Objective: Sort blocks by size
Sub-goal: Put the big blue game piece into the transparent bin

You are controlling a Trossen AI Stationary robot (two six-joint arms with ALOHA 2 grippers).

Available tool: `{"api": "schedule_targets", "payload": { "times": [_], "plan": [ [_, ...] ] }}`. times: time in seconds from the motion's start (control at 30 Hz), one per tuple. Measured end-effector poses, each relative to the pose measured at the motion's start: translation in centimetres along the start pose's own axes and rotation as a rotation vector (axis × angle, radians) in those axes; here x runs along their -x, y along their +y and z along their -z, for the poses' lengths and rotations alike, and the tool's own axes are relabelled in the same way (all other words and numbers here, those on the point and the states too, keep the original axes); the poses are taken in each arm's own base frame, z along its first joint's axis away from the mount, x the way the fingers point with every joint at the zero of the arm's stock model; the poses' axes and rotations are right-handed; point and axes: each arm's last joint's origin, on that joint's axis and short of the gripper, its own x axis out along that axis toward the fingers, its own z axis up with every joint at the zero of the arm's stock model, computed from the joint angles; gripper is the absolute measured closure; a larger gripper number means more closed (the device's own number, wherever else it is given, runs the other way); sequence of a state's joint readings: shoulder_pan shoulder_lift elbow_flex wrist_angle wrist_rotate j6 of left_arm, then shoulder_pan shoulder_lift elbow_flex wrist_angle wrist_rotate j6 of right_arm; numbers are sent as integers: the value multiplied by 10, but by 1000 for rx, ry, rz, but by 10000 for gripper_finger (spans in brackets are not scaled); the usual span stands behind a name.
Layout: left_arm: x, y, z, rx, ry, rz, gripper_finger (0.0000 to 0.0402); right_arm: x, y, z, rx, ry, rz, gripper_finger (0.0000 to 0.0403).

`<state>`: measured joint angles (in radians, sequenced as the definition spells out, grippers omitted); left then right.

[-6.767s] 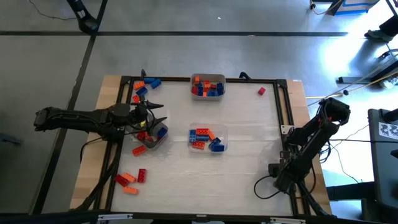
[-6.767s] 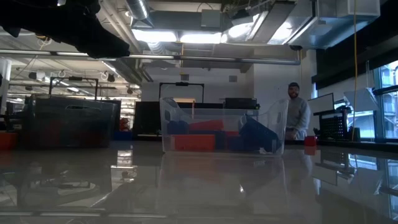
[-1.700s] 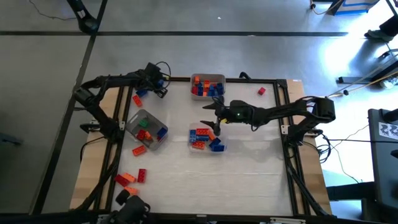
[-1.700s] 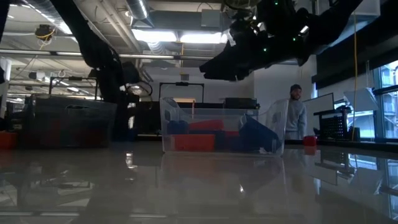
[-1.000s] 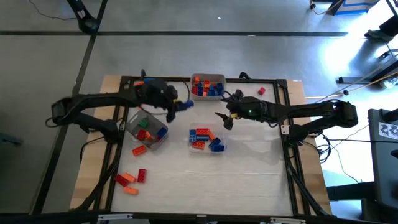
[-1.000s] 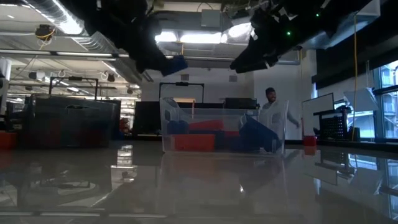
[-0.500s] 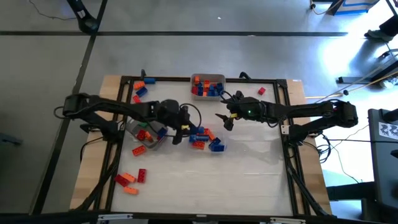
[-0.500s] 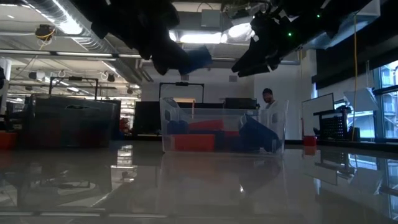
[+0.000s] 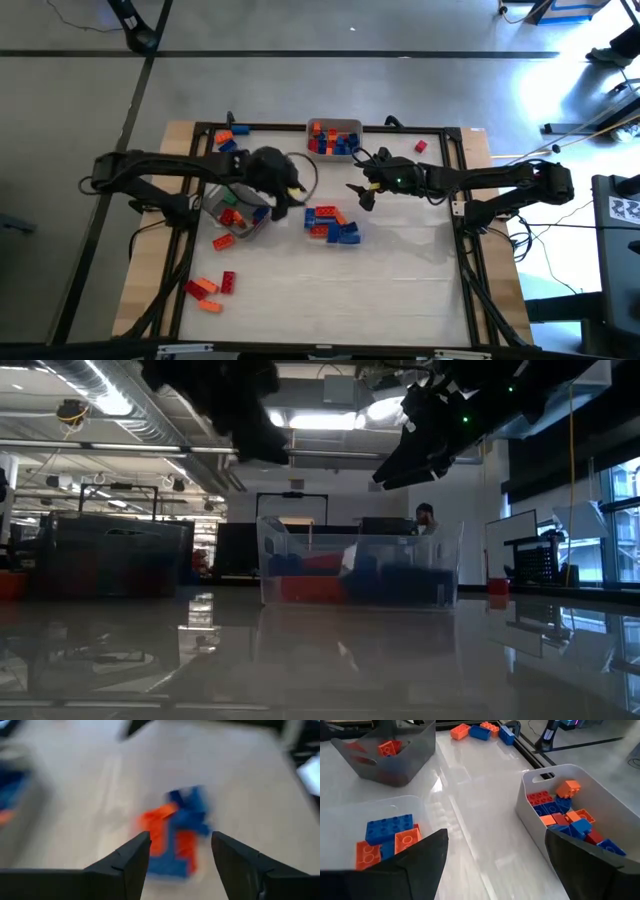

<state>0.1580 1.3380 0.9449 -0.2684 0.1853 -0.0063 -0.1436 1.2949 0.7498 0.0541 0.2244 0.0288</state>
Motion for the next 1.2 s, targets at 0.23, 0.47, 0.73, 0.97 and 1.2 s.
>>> {"api": "schedule_targets", "payload": {
  "times": [0.23, 0.47, 0.73, 0.97, 1.2],
  "plan": [
    [60, 41, 10, 68, 117, -586, 199, 0, 0, 0, 0, -2, 0, 72],
    [92, 102, 52, 399, 260, -1022, 199, -3, 1, 2, 3, 10, -1, 72],
    [82, 146, 94, 566, 462, -1105, 226, -10, 2, 7, 9, 37, -2, 72],
    [71, 169, 117, 632, 602, -1114, 283, -19, 4, 10, 18, 43, -2, 72],
    [60, 189, 136, 634, 700, -1106, 365, -20, 4, 9, 32, 27, -2, 72]
  ]
}}
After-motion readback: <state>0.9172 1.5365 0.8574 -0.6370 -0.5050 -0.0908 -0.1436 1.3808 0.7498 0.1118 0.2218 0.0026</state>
